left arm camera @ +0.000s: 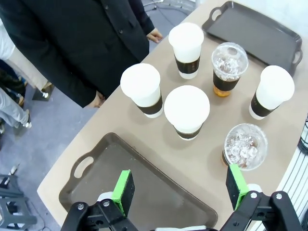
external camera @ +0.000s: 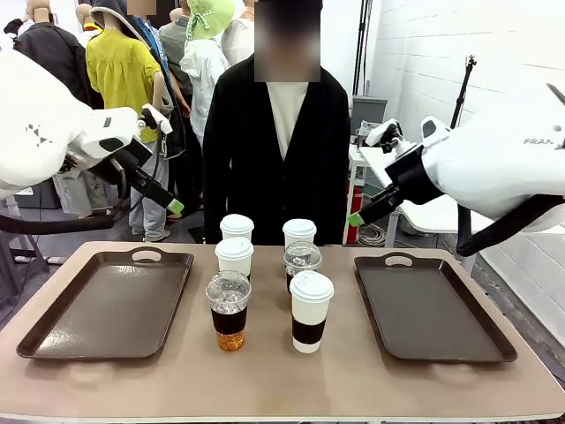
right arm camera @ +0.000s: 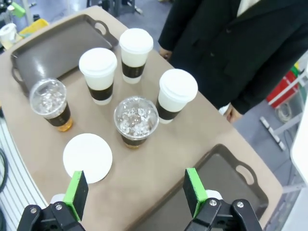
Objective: Distribute the coffee onto the tray.
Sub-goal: Pick up one iced Americano and place it on the right Handle tray.
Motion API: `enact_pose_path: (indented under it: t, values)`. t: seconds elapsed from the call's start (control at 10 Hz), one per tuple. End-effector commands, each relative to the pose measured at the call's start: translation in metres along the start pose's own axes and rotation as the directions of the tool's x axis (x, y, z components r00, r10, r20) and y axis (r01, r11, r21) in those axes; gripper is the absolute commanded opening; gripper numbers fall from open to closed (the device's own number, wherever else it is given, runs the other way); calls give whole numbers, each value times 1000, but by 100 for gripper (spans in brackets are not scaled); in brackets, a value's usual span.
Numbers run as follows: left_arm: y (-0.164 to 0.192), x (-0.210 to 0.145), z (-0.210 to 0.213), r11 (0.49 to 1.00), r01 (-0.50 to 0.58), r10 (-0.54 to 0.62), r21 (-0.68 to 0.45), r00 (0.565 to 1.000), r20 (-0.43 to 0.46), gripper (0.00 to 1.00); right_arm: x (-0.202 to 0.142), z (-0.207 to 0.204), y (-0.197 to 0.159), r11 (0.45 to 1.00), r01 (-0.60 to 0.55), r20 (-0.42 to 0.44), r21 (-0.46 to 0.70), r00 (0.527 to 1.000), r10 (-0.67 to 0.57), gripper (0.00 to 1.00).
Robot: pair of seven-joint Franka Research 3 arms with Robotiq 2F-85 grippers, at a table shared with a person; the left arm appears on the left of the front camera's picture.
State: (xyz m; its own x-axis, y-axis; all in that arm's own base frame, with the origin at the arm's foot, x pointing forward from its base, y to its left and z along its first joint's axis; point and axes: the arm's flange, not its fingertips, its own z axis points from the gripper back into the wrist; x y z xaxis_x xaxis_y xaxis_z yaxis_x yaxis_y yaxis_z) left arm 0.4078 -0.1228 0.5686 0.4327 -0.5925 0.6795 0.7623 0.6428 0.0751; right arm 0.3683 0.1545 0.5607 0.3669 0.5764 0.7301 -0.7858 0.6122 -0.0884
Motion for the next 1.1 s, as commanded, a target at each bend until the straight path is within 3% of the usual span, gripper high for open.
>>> enact_pose_path:
  t: [0.0, 0.4, 0.5, 0.6, 1.0]
  values:
    - [1, -11, -4, 998, 12, -8, -57, 997, 74, 100, -17, 0, -9, 999, -23, 75, 37, 997, 21, 100]
    - [10, -17, -4, 999, 3, 2, -44, 994, 112, 100, -22, -1, -18, 998, -26, 104, 55, 994, 20, 100]
    - [11, -19, -4, 1000, -13, 12, 6, 993, 114, 100, -19, -5, -18, 1000, -9, 86, 22, 996, 7, 100]
    - [5, -10, 0, 999, -18, 21, -40, 997, 77, 100, -16, 10, -15, 999, -10, 68, 38, 998, 8, 100]
    - [5, -10, 0, 999, -18, 21, -40, 997, 77, 100, -16, 10, -15, 999, -10, 68, 38, 998, 8, 100]
